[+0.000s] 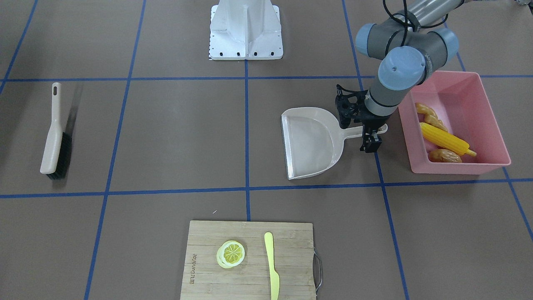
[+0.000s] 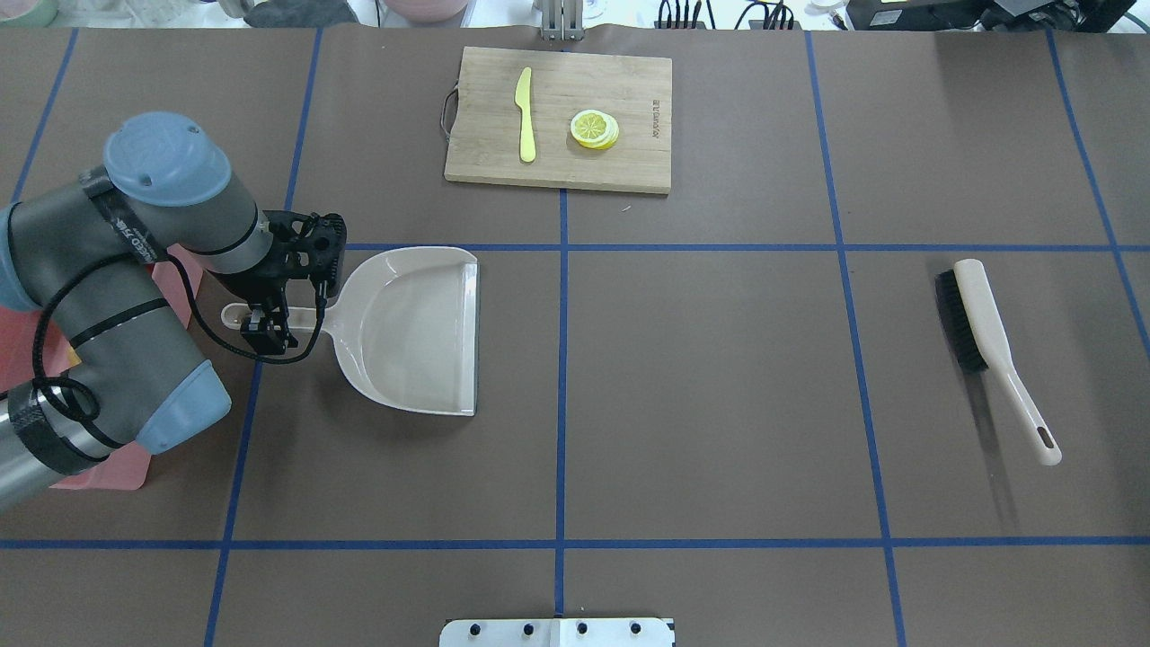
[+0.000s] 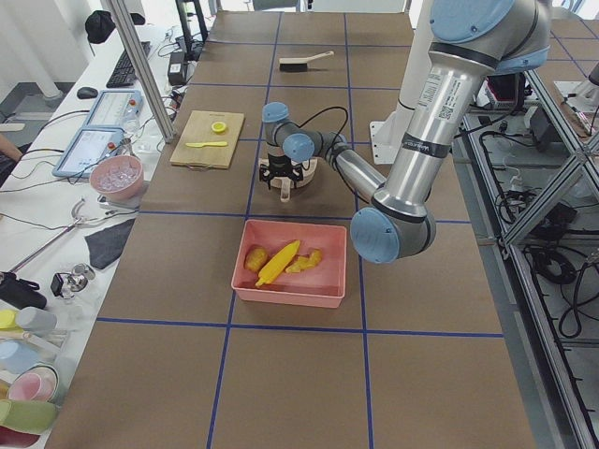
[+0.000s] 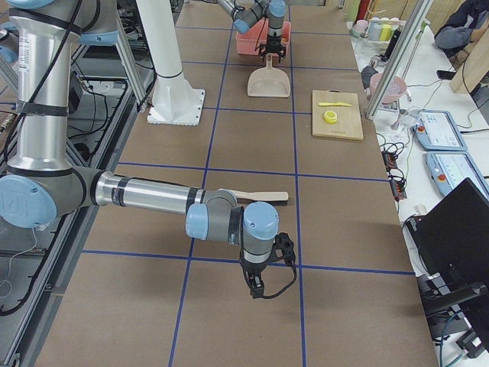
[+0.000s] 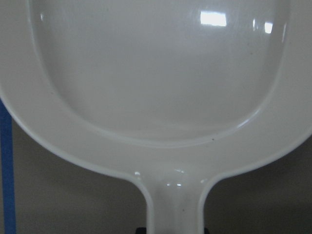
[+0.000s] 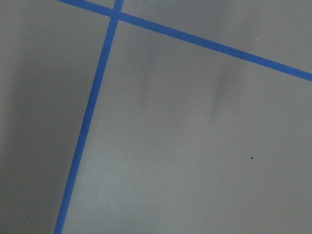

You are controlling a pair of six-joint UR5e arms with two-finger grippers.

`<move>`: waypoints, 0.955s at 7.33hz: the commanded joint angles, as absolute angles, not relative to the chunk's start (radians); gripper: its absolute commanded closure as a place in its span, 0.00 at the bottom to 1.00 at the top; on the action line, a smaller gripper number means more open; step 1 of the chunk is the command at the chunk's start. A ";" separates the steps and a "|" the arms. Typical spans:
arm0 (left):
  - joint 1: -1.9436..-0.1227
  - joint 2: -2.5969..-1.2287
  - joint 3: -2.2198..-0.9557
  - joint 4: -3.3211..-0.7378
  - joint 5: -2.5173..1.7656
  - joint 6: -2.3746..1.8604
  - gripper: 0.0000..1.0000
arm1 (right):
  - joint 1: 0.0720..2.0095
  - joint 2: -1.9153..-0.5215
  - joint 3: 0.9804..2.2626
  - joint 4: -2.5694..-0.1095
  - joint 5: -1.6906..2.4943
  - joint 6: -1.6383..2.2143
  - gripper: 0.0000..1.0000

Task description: Sweep and dump trash into bin

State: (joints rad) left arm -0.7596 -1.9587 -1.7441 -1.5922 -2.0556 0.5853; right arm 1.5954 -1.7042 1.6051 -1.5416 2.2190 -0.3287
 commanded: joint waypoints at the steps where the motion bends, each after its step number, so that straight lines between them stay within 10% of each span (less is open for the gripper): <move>1: -0.805 -1.959 -1.784 -1.542 -2.062 0.592 0.02 | 1.595 -1.704 1.597 -1.542 2.218 -0.328 0.00; 7: -1.170 -1.959 -1.870 -1.350 -2.206 0.455 0.02 | 1.595 -1.704 1.589 -1.540 2.218 -0.328 0.00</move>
